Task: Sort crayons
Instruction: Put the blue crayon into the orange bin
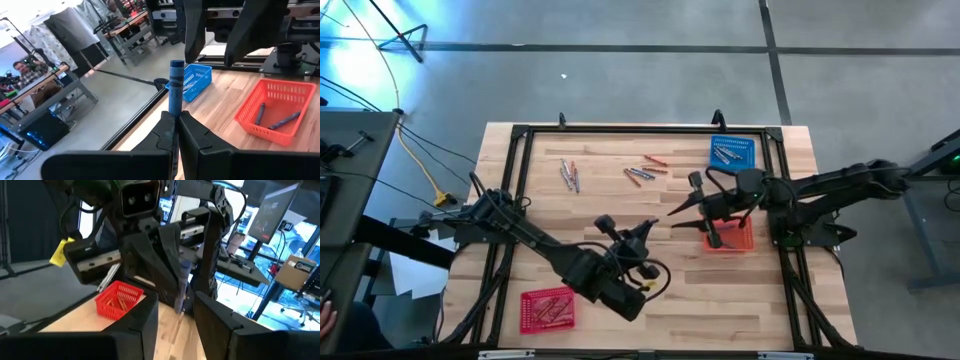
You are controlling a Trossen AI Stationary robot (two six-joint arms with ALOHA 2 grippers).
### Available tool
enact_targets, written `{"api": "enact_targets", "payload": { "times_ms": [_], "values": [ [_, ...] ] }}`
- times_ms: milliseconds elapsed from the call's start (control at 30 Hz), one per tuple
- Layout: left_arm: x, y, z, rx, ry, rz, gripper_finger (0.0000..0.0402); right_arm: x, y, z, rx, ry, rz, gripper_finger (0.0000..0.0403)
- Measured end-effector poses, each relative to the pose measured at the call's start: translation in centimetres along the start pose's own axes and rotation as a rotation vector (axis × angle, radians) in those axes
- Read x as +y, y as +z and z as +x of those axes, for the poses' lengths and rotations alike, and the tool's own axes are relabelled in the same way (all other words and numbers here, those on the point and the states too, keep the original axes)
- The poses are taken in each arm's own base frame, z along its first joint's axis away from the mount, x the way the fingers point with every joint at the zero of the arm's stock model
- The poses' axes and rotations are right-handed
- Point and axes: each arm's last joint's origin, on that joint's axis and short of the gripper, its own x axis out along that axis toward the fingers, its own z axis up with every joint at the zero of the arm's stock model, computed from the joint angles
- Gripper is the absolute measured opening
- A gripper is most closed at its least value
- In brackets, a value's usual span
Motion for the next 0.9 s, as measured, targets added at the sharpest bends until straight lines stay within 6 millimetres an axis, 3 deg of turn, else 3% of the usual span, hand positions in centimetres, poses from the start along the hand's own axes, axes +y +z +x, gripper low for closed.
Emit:
{"api": "enact_targets", "payload": {
  "times_ms": [433,900],
  "values": [
    [-0.4,0.6,0.1,-0.017,-0.009,-0.005,0.0000,-0.2,-1.2,2.3,-0.101,-0.027,0.106,0.0117],
    [-0.2,0.8,1.6,-0.002,0.013,-0.024,0.0000,-0.4,-0.9,2.5,-0.144,-0.035,0.140,0.0117]
  ]
}}
